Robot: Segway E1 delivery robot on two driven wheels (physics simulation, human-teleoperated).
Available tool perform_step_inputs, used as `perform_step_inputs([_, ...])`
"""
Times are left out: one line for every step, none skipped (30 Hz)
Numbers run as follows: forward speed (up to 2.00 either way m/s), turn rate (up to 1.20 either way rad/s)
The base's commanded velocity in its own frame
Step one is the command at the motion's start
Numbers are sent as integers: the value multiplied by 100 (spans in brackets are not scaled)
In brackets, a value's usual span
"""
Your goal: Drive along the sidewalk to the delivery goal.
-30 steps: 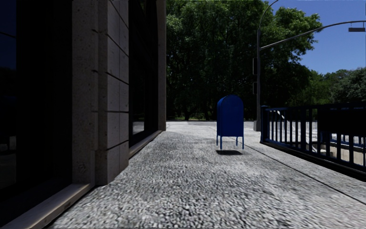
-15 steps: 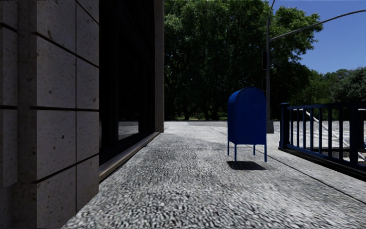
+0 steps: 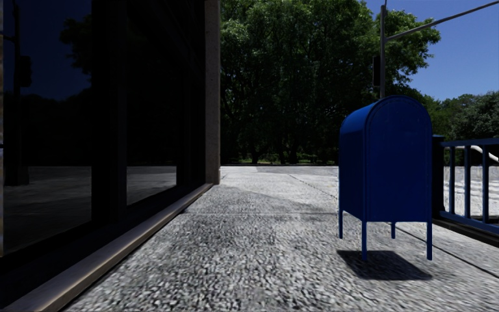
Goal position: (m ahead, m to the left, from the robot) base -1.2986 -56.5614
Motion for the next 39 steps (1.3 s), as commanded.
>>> perform_step_inputs([200,0])
perform_step_inputs([200,0])
perform_step_inputs([200,0])
perform_step_inputs([200,0])
perform_step_inputs([200,0])
perform_step_inputs([200,0])
perform_step_inputs([200,0])
perform_step_inputs([200,0])
perform_step_inputs([200,0])
perform_step_inputs([200,0])
perform_step_inputs([200,0])
perform_step_inputs([200,0])
perform_step_inputs([200,0])
perform_step_inputs([200,0])
perform_step_inputs([200,0])
perform_step_inputs([200,0])
perform_step_inputs([200,0])
perform_step_inputs([200,0])
perform_step_inputs([200,0])
perform_step_inputs([200,0])
perform_step_inputs([200,-12])
perform_step_inputs([200,-30])
perform_step_inputs([200,-39])
perform_step_inputs([200,-39])
perform_step_inputs([200,-49])
perform_step_inputs([200,-56])
perform_step_inputs([200,-60])
perform_step_inputs([200,-60])
perform_step_inputs([200,-62])
perform_step_inputs([200,-63])
perform_step_inputs([200,-63])
perform_step_inputs([200,-64])
perform_step_inputs([200,-64])
perform_step_inputs([200,-64])
perform_step_inputs([200,-64])
perform_step_inputs([200,-64])
perform_step_inputs([200,-64])
perform_step_inputs([200,-64])
perform_step_inputs([200,-64])
